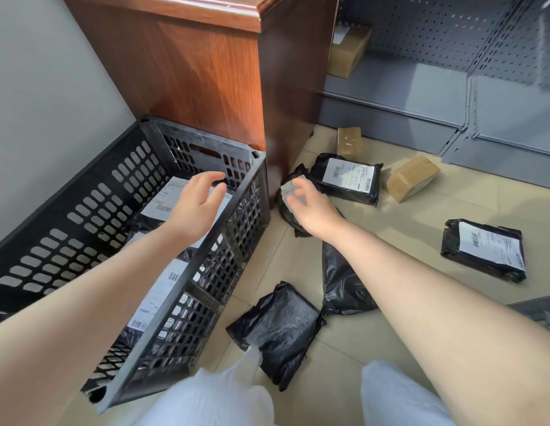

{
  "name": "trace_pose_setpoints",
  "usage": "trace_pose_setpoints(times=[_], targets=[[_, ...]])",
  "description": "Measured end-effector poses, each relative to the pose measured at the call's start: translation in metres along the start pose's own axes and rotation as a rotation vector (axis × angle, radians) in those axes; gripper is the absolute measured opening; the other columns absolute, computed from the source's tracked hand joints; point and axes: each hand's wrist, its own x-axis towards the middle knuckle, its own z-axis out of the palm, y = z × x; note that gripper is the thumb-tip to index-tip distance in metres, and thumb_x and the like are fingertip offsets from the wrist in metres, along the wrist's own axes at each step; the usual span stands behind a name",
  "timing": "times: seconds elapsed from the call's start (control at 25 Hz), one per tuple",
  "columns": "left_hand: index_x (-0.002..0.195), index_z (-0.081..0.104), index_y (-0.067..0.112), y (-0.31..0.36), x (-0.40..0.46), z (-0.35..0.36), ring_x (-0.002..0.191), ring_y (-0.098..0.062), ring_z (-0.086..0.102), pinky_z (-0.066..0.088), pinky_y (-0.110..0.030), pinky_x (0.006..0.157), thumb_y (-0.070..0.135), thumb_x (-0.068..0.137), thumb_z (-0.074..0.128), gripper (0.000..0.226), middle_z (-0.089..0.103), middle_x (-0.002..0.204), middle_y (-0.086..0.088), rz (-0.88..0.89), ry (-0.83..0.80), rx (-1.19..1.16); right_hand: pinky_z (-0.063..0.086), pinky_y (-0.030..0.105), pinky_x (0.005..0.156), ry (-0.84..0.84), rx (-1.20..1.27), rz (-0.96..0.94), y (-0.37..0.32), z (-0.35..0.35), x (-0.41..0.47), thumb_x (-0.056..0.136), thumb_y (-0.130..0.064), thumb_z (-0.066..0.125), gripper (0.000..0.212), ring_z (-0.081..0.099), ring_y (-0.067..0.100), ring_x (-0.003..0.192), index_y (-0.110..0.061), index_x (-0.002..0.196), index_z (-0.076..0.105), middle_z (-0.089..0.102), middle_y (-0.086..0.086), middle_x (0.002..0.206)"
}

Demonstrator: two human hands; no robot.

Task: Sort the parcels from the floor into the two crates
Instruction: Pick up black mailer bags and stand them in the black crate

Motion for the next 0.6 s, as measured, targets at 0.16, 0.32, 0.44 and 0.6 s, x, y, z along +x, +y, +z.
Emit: trace_pose_setpoints(times=[0.16,0.32,0.44,0.6], targets=[[0.137,0.048,0.016,0.008,0.005,0.048,0.139,-0.024,0.032,0.029,-0.033,0.11,0.032,0.101,0.044,0.041,0.029,0.154,-0.007,0.114,-0.113,0.259,0.039,0.038,0.106,-0.067,-0.101,0.191,0.041,-0.009,0.006,0.098,-0.048,0.041,0.059,0.044,0.03,0.131,-0.025,0.151,0.027,0.05,0.007,0.141],[0.133,0.053,0.012,-0.007,0.004,0.07,0.149,-0.032,0.016,0.01,-0.045,0.12,0.027,0.092,0.052,0.044,0.034,0.154,-0.015,0.389,-0.002,0.779,0.035,0.044,0.11,-0.146,-0.193,0.31,0.083,-0.019,0.004,0.097,-0.048,0.042,0.061,0.043,0.034,0.132,-0.02,0.15,0.028,0.051,0.011,0.142],[0.136,0.053,0.01,-0.013,0.004,0.085,0.148,-0.033,0.02,-0.005,-0.042,0.12,0.03,0.089,0.051,0.051,0.039,0.153,-0.014,0.552,-0.08,1.028,0.037,0.041,0.109,-0.177,-0.266,0.385,0.118,-0.026,-0.002,0.098,-0.047,0.044,0.061,0.045,0.035,0.132,-0.019,0.149,0.03,0.049,0.012,0.144],[0.145,0.036,0.018,-0.019,-0.004,0.131,0.149,-0.029,0.011,0.004,-0.044,0.121,0.034,0.092,0.047,0.057,0.028,0.156,-0.007,0.346,-0.397,0.87,0.038,0.037,0.108,-0.204,-0.231,0.446,0.154,-0.031,-0.009,0.099,-0.039,0.049,0.061,0.048,0.033,0.131,-0.016,0.152,0.027,0.048,0.014,0.146]])
